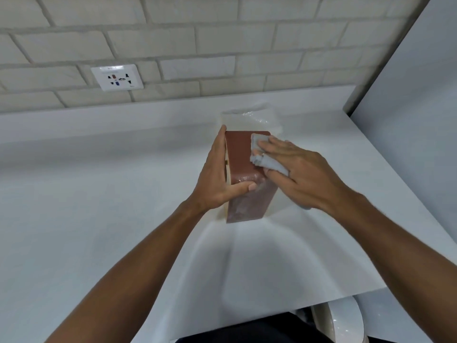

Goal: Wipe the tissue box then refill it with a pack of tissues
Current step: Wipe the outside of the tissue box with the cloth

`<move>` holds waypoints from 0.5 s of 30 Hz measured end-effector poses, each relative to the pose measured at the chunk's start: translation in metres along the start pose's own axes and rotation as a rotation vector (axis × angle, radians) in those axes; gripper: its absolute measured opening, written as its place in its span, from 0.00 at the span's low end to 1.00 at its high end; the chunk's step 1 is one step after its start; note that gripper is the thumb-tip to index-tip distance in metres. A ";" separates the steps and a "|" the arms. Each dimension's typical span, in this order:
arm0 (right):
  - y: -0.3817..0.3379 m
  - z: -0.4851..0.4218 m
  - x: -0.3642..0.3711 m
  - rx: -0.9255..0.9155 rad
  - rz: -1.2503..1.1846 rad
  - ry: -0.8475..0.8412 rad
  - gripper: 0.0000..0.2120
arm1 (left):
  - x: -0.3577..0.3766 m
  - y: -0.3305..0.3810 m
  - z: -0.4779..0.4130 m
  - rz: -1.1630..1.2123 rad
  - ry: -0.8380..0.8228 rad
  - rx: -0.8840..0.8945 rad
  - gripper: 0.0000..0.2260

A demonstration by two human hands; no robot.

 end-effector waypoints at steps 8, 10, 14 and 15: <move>-0.019 0.012 0.012 -0.274 -0.007 0.035 0.23 | 0.002 -0.005 -0.002 -0.008 -0.027 0.001 0.58; -0.010 0.015 0.005 -0.232 -0.055 0.097 0.22 | 0.001 -0.003 -0.001 -0.003 -0.010 -0.002 0.59; -0.034 0.016 0.023 -0.366 0.048 0.103 0.22 | 0.001 -0.003 -0.002 -0.015 -0.023 0.033 0.55; -0.033 0.018 0.024 -0.388 0.043 0.104 0.22 | 0.001 -0.004 -0.003 -0.018 -0.027 0.034 0.55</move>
Point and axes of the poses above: each hand's wrist, its own z-axis away from the middle knuckle, its own x-axis out of the palm, y = z × x, the point moved 7 cm from there along -z, towards the middle knuckle, and after that the axes turned 8 degrees about -x, right-handed, at the moved point
